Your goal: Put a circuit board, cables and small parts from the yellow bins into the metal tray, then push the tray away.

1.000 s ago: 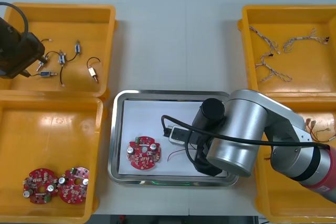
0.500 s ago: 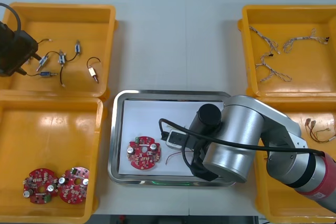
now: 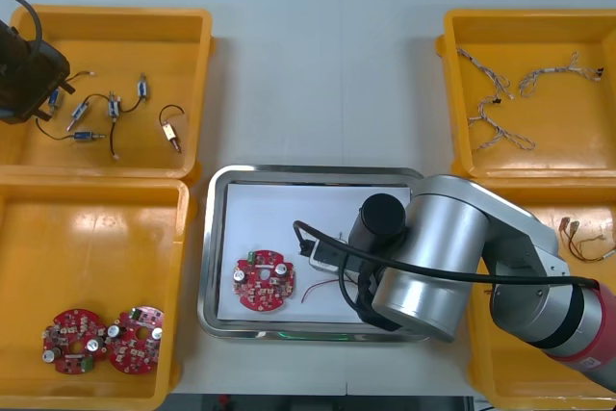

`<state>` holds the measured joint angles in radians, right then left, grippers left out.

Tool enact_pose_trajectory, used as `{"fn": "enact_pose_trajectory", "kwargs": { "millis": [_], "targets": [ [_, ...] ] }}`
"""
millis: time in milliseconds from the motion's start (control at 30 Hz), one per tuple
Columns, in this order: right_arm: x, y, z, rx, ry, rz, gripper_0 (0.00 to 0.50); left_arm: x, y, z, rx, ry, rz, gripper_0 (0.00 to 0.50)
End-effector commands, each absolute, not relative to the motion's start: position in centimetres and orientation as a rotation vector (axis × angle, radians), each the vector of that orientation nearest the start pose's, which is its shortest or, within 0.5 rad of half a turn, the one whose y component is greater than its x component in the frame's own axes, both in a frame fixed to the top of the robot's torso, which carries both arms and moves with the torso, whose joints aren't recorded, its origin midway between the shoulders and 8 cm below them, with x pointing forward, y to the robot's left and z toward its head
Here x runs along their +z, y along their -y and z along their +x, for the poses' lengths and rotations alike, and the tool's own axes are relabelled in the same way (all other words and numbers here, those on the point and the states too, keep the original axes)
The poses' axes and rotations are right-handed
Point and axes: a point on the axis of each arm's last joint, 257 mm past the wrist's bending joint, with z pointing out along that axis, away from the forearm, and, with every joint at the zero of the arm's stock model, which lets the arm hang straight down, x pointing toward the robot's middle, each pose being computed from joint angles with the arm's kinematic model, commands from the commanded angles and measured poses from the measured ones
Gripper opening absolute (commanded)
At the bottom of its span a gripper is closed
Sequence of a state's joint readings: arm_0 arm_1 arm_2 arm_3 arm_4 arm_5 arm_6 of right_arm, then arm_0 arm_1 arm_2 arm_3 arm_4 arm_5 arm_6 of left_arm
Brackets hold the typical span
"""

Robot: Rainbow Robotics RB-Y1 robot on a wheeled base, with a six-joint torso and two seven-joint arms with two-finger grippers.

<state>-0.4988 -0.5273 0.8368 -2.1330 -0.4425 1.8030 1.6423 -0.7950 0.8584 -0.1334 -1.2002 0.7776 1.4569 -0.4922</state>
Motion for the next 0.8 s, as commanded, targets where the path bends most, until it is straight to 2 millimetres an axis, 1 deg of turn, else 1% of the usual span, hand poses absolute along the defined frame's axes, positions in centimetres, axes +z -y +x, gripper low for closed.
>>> {"fn": "enact_pose_trajectory", "kwargs": {
  "millis": [33,167,233,333,467,500,567,600,667,700,767,800],
  "targets": [
    [-27.5,8.1,33.5,-0.241,-2.296,-1.574,0.500,-13.2,-39.5,59.1,-0.340,-2.253,-1.322,0.500],
    [-25.1,8.4,34.3,-0.279,-2.269,-1.548,0.500,-14.2,-39.2,59.8,-0.345,-2.254,-1.337,0.500],
    [-23.7,8.8,35.0,-0.291,-2.268,-1.514,0.500,-15.3,-39.0,60.0,-0.330,-2.259,-1.344,0.500],
    [-22.3,8.7,35.8,-0.265,-2.261,-1.478,0.500,-15.9,-39.0,60.1,-0.330,-2.261,-1.357,0.500],
    [-19.4,9.1,37.3,-0.200,-2.264,-1.415,0.500,-16.9,-38.9,59.5,-0.326,-2.283,-1.385,0.500],
    [-19.1,9.2,37.5,-0.190,-2.265,-1.408,0.500,-17.0,-38.9,59.5,-0.323,-2.285,-1.387,0.500],
    [-17.4,9.8,38.5,-0.161,-2.268,-1.359,0.500,-17.6,-38.9,59.1,-0.298,-2.300,-1.392,0.500],
    [-16.9,9.9,38.7,-0.152,-2.269,-1.343,0.500,-17.8,-38.9,58.9,-0.290,-2.305,-1.394,0.500],
    [-15.1,10.6,39.8,-0.125,-2.268,-1.289,0.500,-18.3,-39.1,58.7,-0.284,-2.312,-1.410,0.500],
    [-14.7,10.8,40.1,-0.120,-2.270,-1.277,0.500,-18.4,-39.0,58.6,-0.288,-2.313,-1.415,0.500],
    [-13.4,12.1,41.0,-0.108,-2.285,-1.236,0.500,-18.9,-39.1,58.4,-0.290,-2.322,-1.431,0.500],
    [-13.2,12.5,41.3,-0.103,-2.294,-1.225,0.500,-19.1,-39.0,58.3,-0.289,-2.325,-1.434,0.500]
  ]
}}
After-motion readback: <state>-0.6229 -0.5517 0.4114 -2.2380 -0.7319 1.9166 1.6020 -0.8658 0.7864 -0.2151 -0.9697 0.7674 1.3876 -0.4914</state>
